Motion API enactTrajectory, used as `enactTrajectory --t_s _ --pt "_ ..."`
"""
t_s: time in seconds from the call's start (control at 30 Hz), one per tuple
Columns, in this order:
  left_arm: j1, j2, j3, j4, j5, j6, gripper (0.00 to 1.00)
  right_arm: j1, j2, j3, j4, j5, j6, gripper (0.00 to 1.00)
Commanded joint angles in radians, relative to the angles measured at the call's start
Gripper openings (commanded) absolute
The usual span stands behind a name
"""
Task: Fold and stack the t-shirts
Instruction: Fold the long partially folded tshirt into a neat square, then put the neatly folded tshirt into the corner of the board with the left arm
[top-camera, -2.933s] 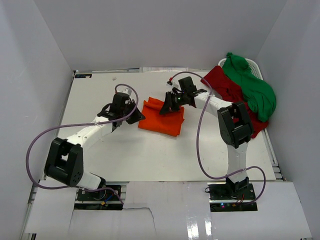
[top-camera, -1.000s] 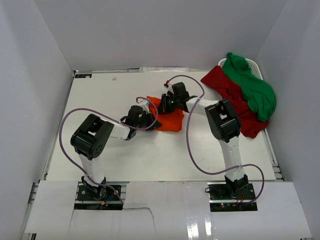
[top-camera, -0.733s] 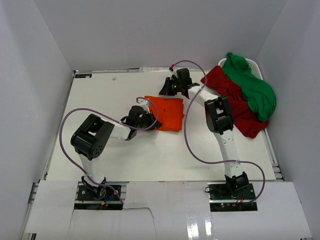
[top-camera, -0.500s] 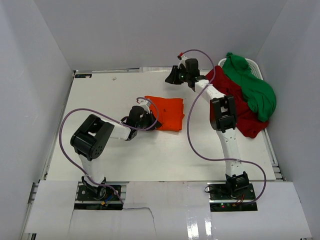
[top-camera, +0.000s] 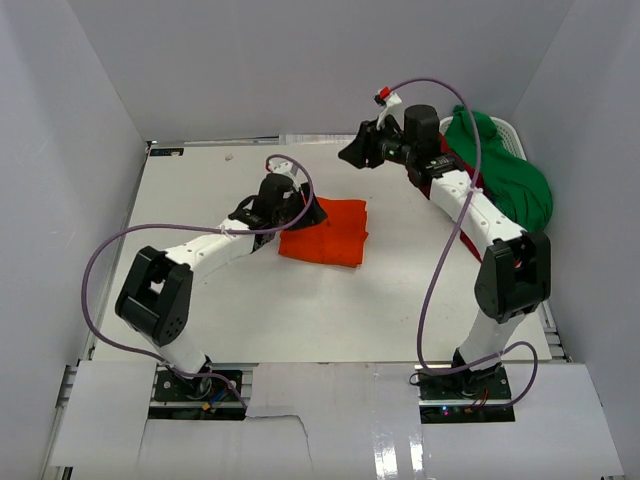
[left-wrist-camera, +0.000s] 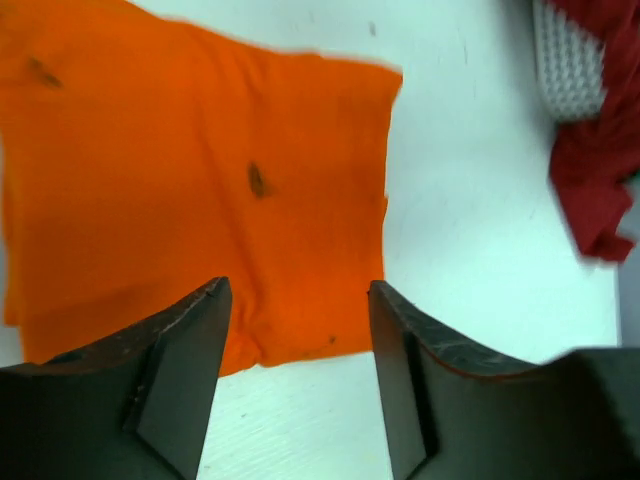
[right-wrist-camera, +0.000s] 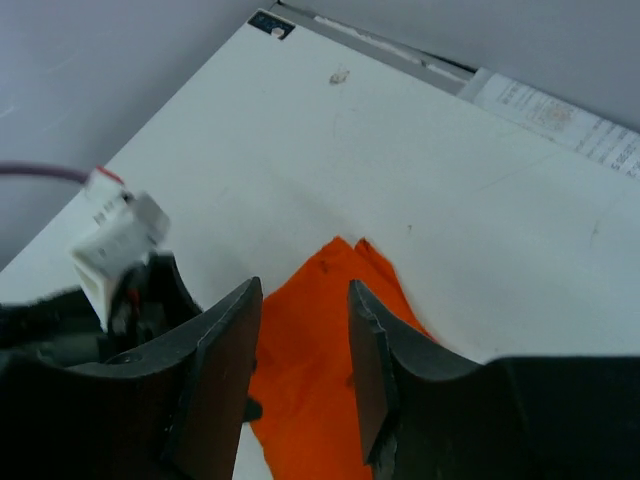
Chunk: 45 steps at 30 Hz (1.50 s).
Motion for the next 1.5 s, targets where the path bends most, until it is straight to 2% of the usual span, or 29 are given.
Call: enactTrajectory --t_s 0.0,0.03,0.07,0.2,0.27,0.3,0.33,0.37,0.4,0.43,0.53,0.6,0.67,0.93,1.07,1.23,1.3,1.37,1.43,1.47 --pt "0.022 -0.079 0.078 -0.264 -0.222 -0.018 0.7 -0.004 -0.054 -0.139 -0.065 -0.005 -0.055 0.47" --pt "0.039 -0.08 0.078 -0.278 -0.225 -0.018 0.78 -0.004 -0.069 -0.165 -0.074 0.001 -0.057 0.48" --pt "0.048 -0.077 0.078 -0.281 -0.211 -0.016 0.79 -0.004 -0.1 -0.21 -0.088 0.001 -0.06 0.48" --pt "0.057 -0.021 0.09 -0.252 -0.106 0.018 0.75 -0.004 -0.175 -0.308 -0.091 0.027 -0.052 0.48" --pt "0.054 0.015 0.087 -0.193 -0.044 0.028 0.65 -0.004 -0.212 -0.35 -0.091 0.058 -0.046 0.46" --pt "0.053 0.032 0.093 -0.179 -0.02 0.03 0.55 -0.004 -0.221 -0.36 -0.091 0.061 -0.044 0.45" --pt "0.04 0.069 0.107 -0.179 -0.023 0.042 0.41 -0.003 -0.232 -0.37 -0.091 0.065 -0.041 0.42" --pt "0.033 0.089 0.147 -0.188 -0.039 0.051 0.17 -0.004 -0.25 -0.377 -0.096 0.072 -0.037 0.41" --pt "0.023 0.107 0.171 -0.206 -0.079 0.054 0.1 -0.004 -0.259 -0.396 -0.098 0.075 -0.034 0.39" --pt "0.002 0.126 0.194 -0.238 -0.095 0.067 0.09 -0.004 -0.279 -0.405 -0.101 0.078 -0.032 0.39" --pt "-0.058 0.181 0.28 -0.292 -0.206 0.087 0.22 -0.003 -0.304 -0.434 -0.125 0.098 -0.024 0.41" --pt "-0.102 0.232 0.342 -0.347 -0.295 0.091 0.41 -0.003 -0.313 -0.446 -0.143 0.107 -0.02 0.45" --pt "-0.115 0.296 0.386 -0.392 -0.32 0.074 0.49 -0.004 -0.328 -0.456 -0.162 0.104 -0.026 0.47" --pt "-0.124 0.451 0.509 -0.507 -0.345 0.053 0.51 -0.007 -0.396 -0.474 -0.199 0.134 -0.04 0.49" --pt "-0.121 0.516 0.54 -0.568 -0.409 0.027 0.51 -0.012 -0.411 -0.468 -0.211 0.131 -0.037 0.49" --pt "-0.106 0.554 0.53 -0.556 -0.33 0.045 0.51 -0.017 -0.425 -0.469 -0.21 0.133 -0.035 0.49" --pt "-0.099 0.565 0.53 -0.554 -0.354 0.06 0.51 -0.02 -0.419 -0.463 -0.208 0.13 -0.03 0.49" --pt "-0.046 0.575 0.52 -0.553 -0.337 0.07 0.5 -0.02 -0.416 -0.457 -0.208 0.116 -0.024 0.49" --pt "0.012 0.572 0.498 -0.539 -0.262 0.071 0.49 -0.02 -0.404 -0.442 -0.203 0.098 -0.017 0.49" --pt "0.075 0.562 0.465 -0.509 -0.236 0.076 0.49 -0.02 -0.399 -0.436 -0.205 0.092 -0.006 0.49"
